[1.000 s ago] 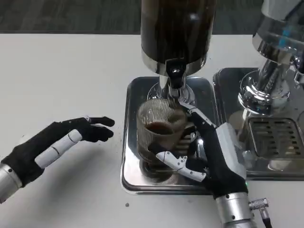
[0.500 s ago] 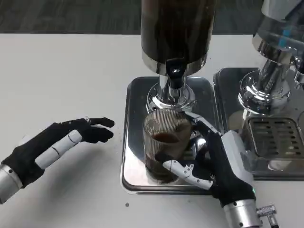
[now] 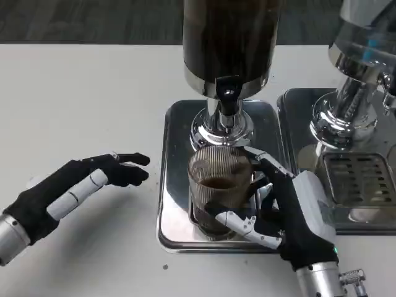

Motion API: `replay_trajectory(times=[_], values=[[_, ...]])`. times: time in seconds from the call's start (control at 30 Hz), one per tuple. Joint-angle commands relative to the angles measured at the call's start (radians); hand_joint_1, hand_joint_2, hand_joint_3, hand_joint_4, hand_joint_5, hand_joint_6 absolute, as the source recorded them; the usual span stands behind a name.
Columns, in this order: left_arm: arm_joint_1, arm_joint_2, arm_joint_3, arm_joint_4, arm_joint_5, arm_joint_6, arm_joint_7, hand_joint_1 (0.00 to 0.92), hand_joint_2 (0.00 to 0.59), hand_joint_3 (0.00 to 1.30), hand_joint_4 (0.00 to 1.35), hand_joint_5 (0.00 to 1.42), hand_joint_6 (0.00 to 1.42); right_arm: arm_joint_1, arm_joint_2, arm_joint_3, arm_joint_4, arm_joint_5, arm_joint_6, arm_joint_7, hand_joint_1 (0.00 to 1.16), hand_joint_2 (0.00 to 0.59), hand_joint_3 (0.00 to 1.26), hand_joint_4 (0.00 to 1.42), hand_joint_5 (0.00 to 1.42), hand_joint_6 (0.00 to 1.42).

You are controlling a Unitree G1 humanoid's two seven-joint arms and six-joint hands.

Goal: Grasp the cup under the faucet to collect the drink, then remove the cup.

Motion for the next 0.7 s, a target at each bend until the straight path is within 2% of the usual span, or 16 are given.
replay_trajectory(times=[0.03, 0.7], values=[[-0.003, -0.007, 0.001, 0.009, 0.016, -0.005, 0.003, 0.000, 0.176, 0.30, 0.34, 0.32, 0.25, 0.005, 0.007, -0.014, -0.033, 0.009, -0.017, -0.026, 0.56, 0.263, 0.50, 0.61, 0.73, 1.10], [-0.001, -0.008, 0.002, 0.010, 0.014, -0.003, 0.005, 0.000, 0.177, 0.30, 0.34, 0.32, 0.25, 0.016, 0.008, -0.018, -0.038, 0.001, -0.035, -0.066, 0.62, 0.261, 0.52, 0.64, 0.77, 1.14]])
